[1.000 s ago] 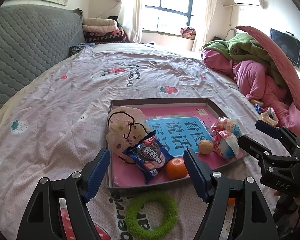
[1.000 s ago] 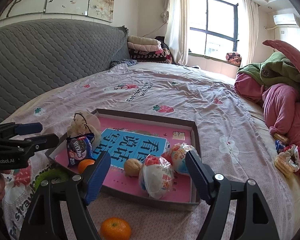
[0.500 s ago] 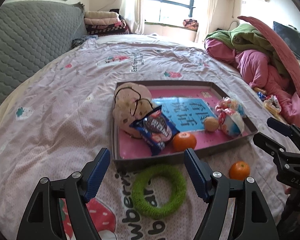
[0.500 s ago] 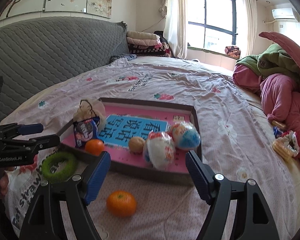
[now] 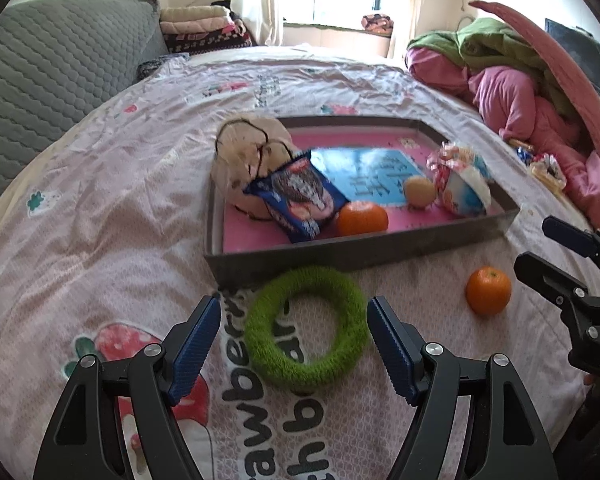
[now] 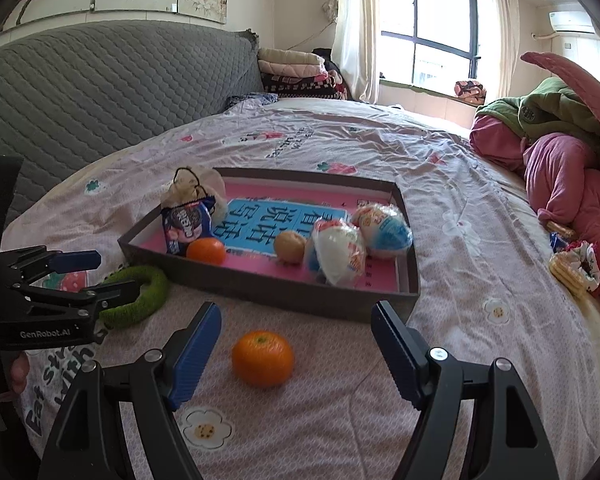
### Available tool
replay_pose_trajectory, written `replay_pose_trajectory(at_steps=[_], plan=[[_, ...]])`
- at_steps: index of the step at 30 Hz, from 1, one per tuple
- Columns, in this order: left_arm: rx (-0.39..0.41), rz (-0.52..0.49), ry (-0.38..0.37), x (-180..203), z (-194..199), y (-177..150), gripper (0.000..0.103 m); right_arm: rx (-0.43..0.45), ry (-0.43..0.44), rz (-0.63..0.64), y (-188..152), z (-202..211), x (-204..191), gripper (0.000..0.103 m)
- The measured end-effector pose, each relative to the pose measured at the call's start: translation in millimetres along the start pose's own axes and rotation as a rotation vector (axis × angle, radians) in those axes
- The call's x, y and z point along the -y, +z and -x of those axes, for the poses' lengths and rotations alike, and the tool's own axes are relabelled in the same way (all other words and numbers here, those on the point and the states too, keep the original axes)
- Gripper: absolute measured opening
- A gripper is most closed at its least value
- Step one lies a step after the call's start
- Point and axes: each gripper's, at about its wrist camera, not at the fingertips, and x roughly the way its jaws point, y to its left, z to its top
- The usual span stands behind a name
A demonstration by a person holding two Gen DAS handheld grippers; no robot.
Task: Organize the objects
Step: 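Move the left gripper to the green fuzzy ring while the right approaches the loose orange, then close the left gripper on the green ring while the right gripper closes on the orange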
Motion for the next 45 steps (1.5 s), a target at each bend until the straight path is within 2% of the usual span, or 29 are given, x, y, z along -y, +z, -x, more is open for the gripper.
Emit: replay_pose_trajectory(at_steps=[12, 26, 28, 33, 37, 39, 45], plan=[[-0.047, -0.02, 0.017, 7, -18, -14, 0.077, -0.042, 0.009, 0.008, -12, -8, -8, 0.077], [-0.03, 0.008, -0.003, 2, -30, -6, 0.077, -0.104, 0.006, -0.014, -21, -31, -4, 0.077], [-0.029, 0.008, -0.005, 2, -32, -6, 0.077, -0.111, 0.006, -0.009, -22, -33, -5, 0.074], [-0.018, 0.026, -0.029, 0, -35, -3, 0.077, -0.116, 0.027, 0.006, -23, -36, -9, 0.057], [-0.02, 0.044, -0.053, -2, -37, -1, 0.077, -0.125, 0.037, 0.029, -25, -38, -15, 0.049], [-0.021, 0.044, -0.062, 0, -39, 0, 0.072, -0.132, 0.045, 0.032, -26, -41, -17, 0.043], [-0.03, 0.041, -0.067, 1, -45, 2, 0.063, -0.133, 0.063, 0.028, -27, -43, -18, 0.041]])
